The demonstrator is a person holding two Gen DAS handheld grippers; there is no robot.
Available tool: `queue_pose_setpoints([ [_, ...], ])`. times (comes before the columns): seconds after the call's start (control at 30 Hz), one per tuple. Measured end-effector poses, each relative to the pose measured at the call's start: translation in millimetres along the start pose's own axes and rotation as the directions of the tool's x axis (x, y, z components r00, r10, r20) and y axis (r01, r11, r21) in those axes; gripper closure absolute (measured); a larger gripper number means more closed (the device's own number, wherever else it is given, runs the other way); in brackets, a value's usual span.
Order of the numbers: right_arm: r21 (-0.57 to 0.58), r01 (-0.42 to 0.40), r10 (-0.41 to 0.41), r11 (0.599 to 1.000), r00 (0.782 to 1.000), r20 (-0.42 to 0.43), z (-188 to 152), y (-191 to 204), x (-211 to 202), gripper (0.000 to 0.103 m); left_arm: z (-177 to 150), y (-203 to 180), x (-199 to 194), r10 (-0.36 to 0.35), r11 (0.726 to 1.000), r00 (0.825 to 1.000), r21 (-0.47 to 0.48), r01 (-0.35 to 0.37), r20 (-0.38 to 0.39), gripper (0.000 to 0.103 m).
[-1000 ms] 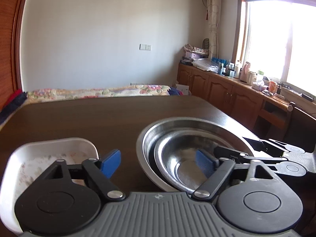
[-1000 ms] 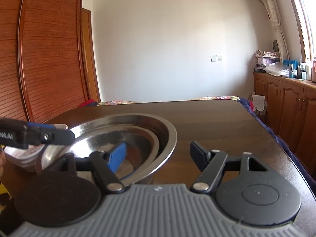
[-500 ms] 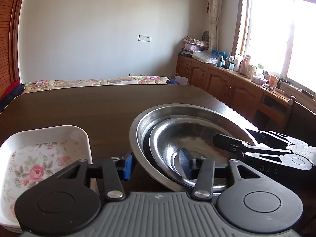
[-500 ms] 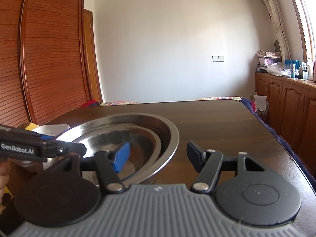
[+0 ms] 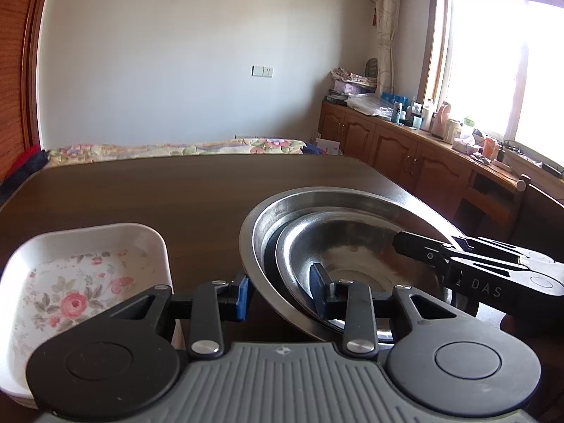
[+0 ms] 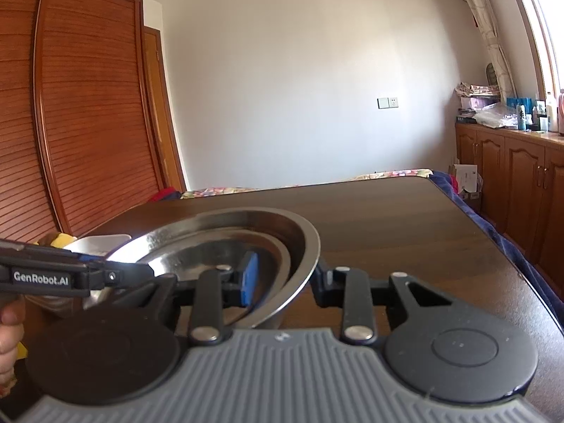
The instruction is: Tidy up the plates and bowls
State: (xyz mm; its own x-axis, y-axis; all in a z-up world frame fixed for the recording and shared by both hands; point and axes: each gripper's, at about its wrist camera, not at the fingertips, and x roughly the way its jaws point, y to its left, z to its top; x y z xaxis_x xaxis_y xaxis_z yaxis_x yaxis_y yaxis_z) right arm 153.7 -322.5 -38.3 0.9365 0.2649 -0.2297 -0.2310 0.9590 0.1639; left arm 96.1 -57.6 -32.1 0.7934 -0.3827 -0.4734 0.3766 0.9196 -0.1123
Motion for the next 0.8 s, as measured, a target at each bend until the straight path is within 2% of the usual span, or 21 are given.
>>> queue_pose_setpoints([
  [0.27, 0.005, 0.002, -0.002, 1.000, 1.000, -0.003, 7, 4, 1, 0.069, 9, 3, -7, 0.011, 1.000, 1.000, 0.014, -0.011, 0.009, 0.067],
  [0.43, 0.009, 0.017, -0.017, 1.000, 1.000, -0.004, 10, 7, 2, 0.069, 14, 6, -11, -0.009, 1.000, 1.000, 0.018, 0.009, 0.015, 0.067],
  [0.8, -0.023, -0.020, 0.020, 1.000, 1.000, 0.003, 21, 29, 6, 0.069, 23, 26, -30, 0.017, 1.000, 0.999, 0.009, -0.018, 0.029, 0.067],
])
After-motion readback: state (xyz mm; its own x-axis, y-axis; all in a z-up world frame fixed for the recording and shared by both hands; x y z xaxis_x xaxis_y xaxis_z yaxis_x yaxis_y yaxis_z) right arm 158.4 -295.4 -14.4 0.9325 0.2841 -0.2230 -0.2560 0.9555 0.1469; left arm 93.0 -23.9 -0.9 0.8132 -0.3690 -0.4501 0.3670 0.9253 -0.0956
